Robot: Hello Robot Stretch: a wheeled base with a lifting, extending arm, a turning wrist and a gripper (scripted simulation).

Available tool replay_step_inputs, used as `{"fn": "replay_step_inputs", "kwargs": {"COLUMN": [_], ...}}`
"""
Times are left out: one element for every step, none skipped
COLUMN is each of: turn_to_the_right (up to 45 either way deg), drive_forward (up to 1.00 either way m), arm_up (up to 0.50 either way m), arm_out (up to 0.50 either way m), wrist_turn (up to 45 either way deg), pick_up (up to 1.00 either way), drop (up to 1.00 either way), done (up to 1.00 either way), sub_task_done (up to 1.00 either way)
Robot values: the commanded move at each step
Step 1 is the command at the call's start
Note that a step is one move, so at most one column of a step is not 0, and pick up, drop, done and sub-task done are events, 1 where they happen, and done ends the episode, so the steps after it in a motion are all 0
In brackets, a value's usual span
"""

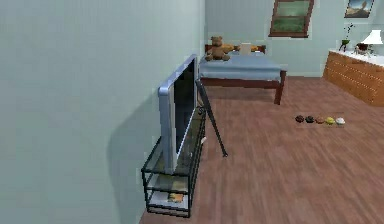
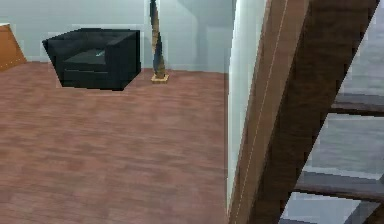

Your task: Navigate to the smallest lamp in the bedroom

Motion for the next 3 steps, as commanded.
{"fn": "replay_step_inputs", "kwargs": {"turn_to_the_right": [45.0,30.0,0.0], "drive_forward": [0.00,0.00,0.50], "arm_up": [0.00,0.00,0.00], "arm_out": [0.00,0.00,0.00], "wrist_turn": [0.0,0.0,0.0], "pick_up": [0.00,0.00,0.00], "drop": [0.00,0.00,0.00], "done": [0.00,0.00,0.00], "sub_task_done": [0.00,0.00,0.00]}}
